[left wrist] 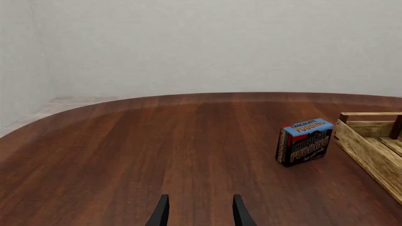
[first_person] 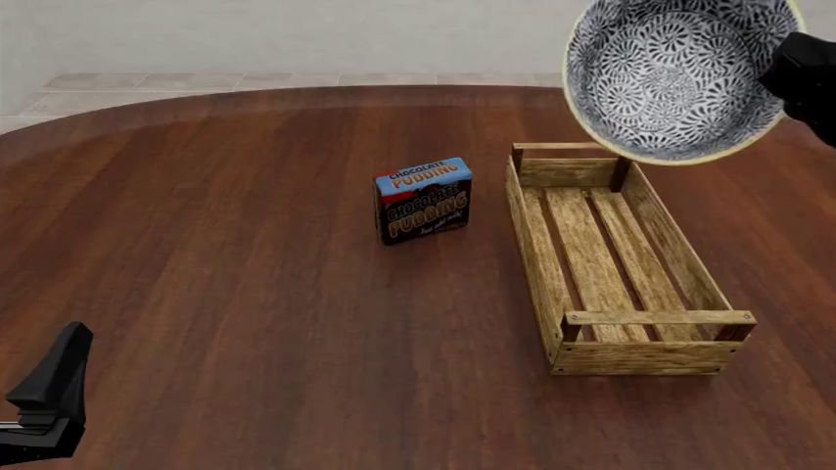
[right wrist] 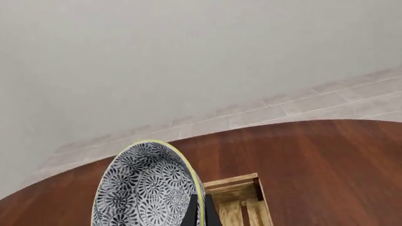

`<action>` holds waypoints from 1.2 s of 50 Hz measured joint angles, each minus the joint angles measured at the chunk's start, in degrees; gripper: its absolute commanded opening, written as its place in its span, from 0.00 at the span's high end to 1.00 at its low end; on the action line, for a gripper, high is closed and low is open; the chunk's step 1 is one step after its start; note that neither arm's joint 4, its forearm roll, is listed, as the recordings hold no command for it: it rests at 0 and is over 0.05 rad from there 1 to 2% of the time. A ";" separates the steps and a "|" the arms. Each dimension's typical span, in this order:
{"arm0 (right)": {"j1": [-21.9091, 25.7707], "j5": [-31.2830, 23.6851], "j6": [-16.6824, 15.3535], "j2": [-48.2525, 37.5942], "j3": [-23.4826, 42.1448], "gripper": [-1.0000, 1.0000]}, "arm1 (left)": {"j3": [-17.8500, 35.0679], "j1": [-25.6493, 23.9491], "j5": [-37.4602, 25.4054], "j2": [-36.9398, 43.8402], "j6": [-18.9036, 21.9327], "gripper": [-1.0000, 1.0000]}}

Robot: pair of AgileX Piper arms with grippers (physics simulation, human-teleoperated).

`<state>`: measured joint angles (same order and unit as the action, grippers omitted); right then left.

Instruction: Pick up the bowl on the left and put it in the tray.

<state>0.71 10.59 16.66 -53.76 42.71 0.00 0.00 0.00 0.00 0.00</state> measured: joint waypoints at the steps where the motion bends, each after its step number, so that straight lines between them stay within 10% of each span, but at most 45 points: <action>1: 0.06 -0.24 -0.01 0.18 -0.07 1.00 | 0.00 0.00 0.00 0.00 0.00 0.00; 60: -4.03 1.32 14.93 -0.16 -11.47 1.00 | 0.00 0.00 0.00 0.00 0.00 0.00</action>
<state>-3.32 11.92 31.59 -53.92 31.24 0.00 0.00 0.00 0.00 0.00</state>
